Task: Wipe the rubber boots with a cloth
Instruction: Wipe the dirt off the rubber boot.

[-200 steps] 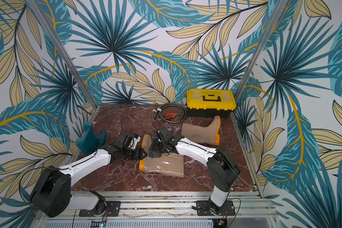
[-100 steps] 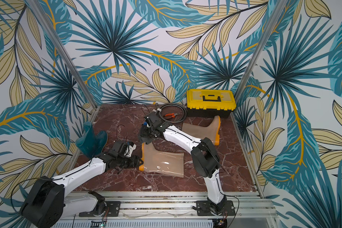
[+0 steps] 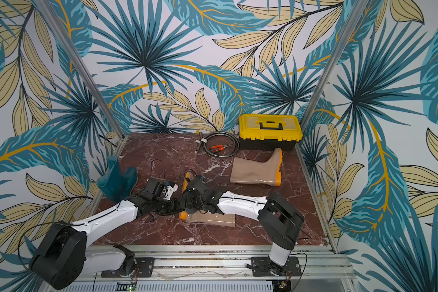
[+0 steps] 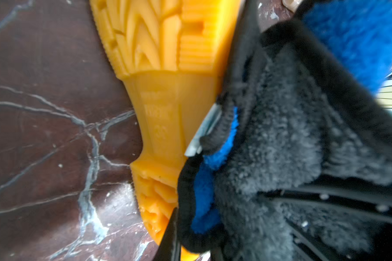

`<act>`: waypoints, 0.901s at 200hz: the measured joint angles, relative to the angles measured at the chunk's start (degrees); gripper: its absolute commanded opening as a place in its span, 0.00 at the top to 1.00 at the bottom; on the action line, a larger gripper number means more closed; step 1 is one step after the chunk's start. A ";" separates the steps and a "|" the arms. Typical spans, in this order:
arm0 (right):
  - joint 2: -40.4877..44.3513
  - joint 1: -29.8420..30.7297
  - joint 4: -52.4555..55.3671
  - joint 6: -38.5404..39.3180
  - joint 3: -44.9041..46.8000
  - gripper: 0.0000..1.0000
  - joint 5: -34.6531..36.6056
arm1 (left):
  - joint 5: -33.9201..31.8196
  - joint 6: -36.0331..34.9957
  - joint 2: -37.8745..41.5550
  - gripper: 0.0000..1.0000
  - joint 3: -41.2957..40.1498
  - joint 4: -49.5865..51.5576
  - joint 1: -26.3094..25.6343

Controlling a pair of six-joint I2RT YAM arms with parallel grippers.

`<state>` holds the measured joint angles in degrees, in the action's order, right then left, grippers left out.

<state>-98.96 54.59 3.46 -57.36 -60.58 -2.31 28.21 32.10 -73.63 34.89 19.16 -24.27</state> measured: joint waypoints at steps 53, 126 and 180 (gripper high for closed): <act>0.20 -0.55 9.81 3.23 -6.32 1.00 0.92 | 0.09 0.52 -0.55 0.70 0.39 -0.28 0.02; -11.13 -11.87 17.66 13.09 -28.46 1.00 -3.34 | -3.23 0.83 -1.46 0.60 0.39 -0.52 0.50; -7.04 -8.63 14.16 10.71 -13.16 1.00 -5.42 | -2.23 0.31 -2.36 0.85 0.90 -1.05 0.50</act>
<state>-106.00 45.95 17.63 -46.65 -73.73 -7.73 25.98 32.40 -75.99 35.79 18.11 -23.77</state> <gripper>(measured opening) 0.134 0.303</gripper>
